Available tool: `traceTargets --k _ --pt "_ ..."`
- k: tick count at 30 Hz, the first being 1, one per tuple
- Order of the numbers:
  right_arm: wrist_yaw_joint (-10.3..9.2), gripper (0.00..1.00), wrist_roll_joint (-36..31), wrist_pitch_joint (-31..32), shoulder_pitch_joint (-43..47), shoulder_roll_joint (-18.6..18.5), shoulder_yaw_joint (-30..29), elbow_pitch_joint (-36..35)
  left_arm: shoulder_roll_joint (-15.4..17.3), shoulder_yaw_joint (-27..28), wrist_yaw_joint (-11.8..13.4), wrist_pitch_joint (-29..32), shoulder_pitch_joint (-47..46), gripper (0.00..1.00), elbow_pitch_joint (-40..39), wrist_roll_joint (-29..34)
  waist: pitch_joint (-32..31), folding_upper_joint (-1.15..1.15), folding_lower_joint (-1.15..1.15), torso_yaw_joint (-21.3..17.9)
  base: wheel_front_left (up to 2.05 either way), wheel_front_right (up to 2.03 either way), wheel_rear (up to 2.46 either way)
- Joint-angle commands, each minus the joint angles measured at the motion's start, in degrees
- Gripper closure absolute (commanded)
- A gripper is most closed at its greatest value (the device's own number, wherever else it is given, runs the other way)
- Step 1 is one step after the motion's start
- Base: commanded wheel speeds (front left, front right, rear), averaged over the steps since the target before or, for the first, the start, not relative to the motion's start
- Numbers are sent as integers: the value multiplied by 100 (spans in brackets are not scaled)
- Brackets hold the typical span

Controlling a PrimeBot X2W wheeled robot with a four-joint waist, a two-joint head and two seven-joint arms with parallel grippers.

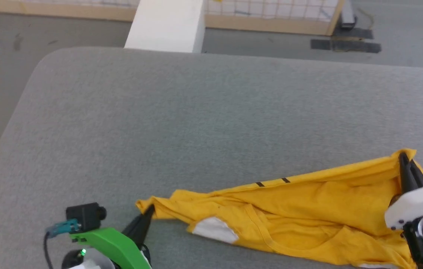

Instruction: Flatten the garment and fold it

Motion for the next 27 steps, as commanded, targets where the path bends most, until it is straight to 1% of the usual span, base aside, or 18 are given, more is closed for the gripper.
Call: traceTargets --k 1,4,7,10,12,15,18,20,23,27 --pt "-9 100 63 -54 120 15 19 -147 70 91 31 -138 -38 100 -38 77 -280 0 0 -309 0 0 0" --pt "-9 100 117 -25 287 26 26 -425 103 247 44 -403 -118 100 -147 174 -381 0 0 -460 0 0 0" --pt "-9 100 126 133 336 29 70 -742 172 379 -10 -583 -365 100 -284 248 -436 0 0 -546 0 0 0" --pt "-9 100 57 361 217 -11 177 -1112 257 480 -88 -599 -763 100 -425 247 -454 0 0 -606 0 0 0" --pt "-9 100 0 568 34 -163 267 -1366 322 569 -158 -547 -1130 100 -510 178 -431 0 0 -645 0 0 0" --pt "-9 100 -43 978 -395 -492 428 -1704 420 688 -264 -371 -1829 100 -576 17 -317 0 0 -695 0 0 0" --pt "-9 100 -39 1446 -917 -834 666 -1941 329 835 -281 -145 -2605 100 -573 -394 -116 0 0 -734 0 0 0" --pt "-9 100 -13 1739 -1355 -1028 854 -2005 307 940 -250 -19 -3135 100 -499 -581 66 0 0 -766 0 0 0" --pt "-9 100 25 2082 -2106 -1315 1118 -1944 400 1010 -191 142 -3945 100 -293 -576 418 0 0 -795 0 0 0" --pt "-9 100 26 2450 -3171 -1523 1438 -1660 401 1137 -27 194 -5122 100 114 -545 980 0 0 -825 0 0 0"
